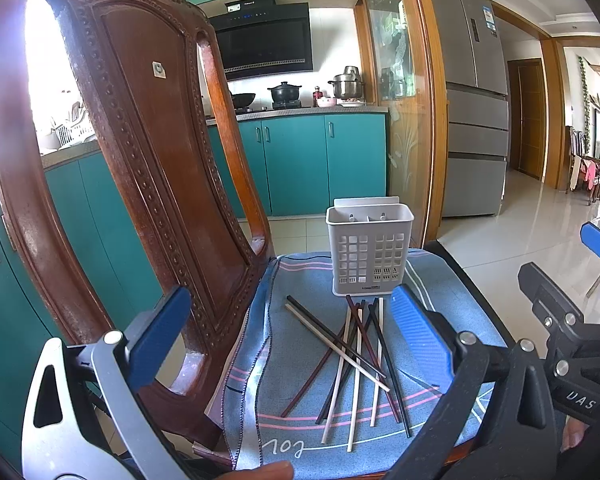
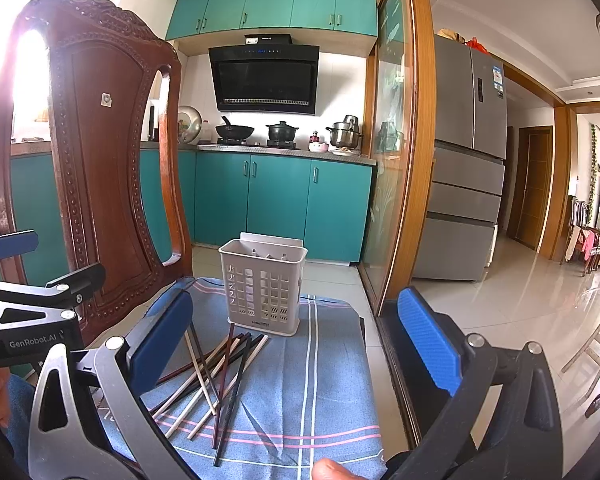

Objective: Organize utensils

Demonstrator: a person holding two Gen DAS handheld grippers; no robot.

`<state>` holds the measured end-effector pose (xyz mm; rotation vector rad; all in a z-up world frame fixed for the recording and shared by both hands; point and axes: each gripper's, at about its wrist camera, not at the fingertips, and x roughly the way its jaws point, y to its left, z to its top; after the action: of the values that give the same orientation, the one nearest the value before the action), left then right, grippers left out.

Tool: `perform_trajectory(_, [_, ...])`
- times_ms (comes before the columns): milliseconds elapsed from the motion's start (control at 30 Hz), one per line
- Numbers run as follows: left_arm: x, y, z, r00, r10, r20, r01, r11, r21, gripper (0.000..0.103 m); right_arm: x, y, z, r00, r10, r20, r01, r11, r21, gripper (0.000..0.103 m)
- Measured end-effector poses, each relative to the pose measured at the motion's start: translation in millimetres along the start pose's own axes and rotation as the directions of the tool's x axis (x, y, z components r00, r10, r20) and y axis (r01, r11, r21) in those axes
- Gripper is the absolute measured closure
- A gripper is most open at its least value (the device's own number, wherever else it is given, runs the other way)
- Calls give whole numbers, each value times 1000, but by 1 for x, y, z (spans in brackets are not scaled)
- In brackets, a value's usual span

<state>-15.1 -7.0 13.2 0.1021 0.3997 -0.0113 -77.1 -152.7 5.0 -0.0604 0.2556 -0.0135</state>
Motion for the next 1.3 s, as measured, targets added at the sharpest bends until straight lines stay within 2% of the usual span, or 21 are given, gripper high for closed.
perform_trajectory(1300, [-2,1,1,1000,0,4,0,1000,0,3,-4,0,3,1000,9,22,-9,1000,-7,3])
